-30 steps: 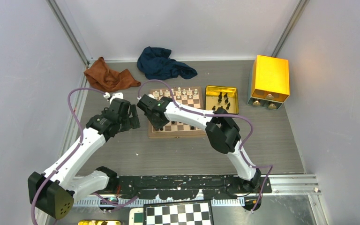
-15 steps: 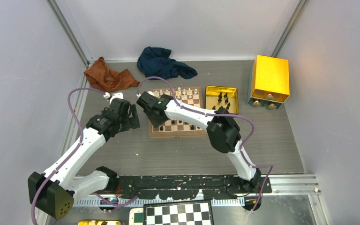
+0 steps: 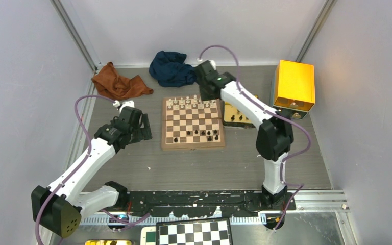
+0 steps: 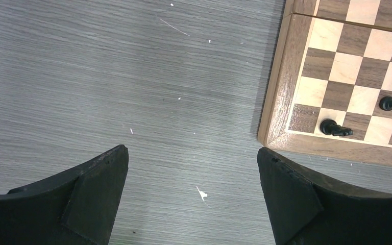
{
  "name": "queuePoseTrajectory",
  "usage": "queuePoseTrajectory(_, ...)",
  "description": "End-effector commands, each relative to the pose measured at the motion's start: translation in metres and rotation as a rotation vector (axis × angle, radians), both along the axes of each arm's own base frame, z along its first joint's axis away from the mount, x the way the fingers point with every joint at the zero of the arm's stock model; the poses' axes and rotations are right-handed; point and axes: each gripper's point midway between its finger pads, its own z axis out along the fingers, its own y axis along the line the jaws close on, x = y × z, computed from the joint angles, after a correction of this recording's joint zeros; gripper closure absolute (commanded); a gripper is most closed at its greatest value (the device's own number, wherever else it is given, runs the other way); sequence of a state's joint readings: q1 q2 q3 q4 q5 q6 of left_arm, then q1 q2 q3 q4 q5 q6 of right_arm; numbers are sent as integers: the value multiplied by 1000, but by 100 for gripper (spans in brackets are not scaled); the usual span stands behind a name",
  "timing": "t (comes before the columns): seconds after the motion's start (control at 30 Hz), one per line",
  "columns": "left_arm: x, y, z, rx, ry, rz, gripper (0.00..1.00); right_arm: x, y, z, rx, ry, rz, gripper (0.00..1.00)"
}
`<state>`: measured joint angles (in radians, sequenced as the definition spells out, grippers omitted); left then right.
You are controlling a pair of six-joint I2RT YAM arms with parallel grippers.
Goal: Set up the chess pieces on the board
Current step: Place the chess piece on the chessboard, then pick up the chess piece from the storage box.
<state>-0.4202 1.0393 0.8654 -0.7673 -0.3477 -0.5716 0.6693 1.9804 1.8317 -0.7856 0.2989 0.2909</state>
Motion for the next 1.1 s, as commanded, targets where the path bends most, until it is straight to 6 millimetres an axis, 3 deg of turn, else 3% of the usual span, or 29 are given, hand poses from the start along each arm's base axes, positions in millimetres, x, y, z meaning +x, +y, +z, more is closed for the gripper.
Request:
queuePoseTrajectory(0.0,14,-4,19,-21,-59,7,3,21,-55,24,10,-73,-143,63)
queuePoseTrajectory(0.17,15,-4,19,-18,-58,7,3,27,-99,5,2,-38,-242,62)
queuePoseTrajectory(0.43,17,-3,19,0,-50,1,3,27,-137,-28,5,33,-328,62)
queuePoseTrajectory(1.07,22,-5,16,13,-35,-4,3,16,-150,-75,16,146,-356,62)
